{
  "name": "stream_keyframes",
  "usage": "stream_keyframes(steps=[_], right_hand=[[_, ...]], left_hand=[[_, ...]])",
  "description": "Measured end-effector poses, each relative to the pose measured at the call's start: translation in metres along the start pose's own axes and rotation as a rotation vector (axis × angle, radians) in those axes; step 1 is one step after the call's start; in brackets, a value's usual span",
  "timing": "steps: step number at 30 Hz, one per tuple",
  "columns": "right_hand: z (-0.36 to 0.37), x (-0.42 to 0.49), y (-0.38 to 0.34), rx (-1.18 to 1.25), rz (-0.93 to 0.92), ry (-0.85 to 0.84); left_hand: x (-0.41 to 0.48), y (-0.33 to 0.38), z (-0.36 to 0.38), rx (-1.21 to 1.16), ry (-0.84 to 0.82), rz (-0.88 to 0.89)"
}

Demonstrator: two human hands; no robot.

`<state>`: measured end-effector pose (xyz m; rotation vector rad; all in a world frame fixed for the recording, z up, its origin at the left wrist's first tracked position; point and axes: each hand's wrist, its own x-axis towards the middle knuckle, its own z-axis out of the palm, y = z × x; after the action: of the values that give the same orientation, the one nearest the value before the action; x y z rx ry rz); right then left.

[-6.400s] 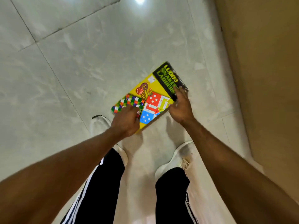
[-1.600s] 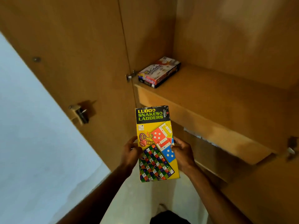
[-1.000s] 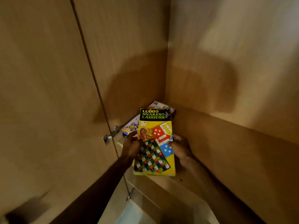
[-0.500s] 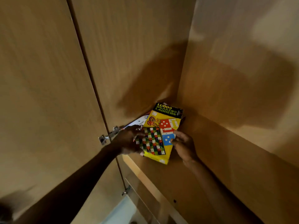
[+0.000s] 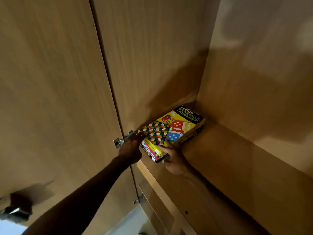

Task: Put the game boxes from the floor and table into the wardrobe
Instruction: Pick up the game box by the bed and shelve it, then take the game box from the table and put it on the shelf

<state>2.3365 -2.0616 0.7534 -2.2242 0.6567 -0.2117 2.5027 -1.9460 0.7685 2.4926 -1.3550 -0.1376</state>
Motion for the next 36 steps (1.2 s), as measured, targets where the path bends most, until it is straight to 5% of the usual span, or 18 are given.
stream_keyframes(steps=[10,20,36], right_hand=[[0.016,0.018,-0.001,-0.186,0.04,-0.039],[0.029,-0.038,-0.001,0.345,0.011,0.25],[0.204,-0.176,-0.045,0.326,-0.03,-0.409]], left_hand=[[0.01,-0.005,-0.001,0.015,-0.095,-0.029],[-0.071,-0.001,0.046,-0.512,0.018,-0.256],[-0.404,-0.031,0.075,-1.042,0.439,-0.974]])
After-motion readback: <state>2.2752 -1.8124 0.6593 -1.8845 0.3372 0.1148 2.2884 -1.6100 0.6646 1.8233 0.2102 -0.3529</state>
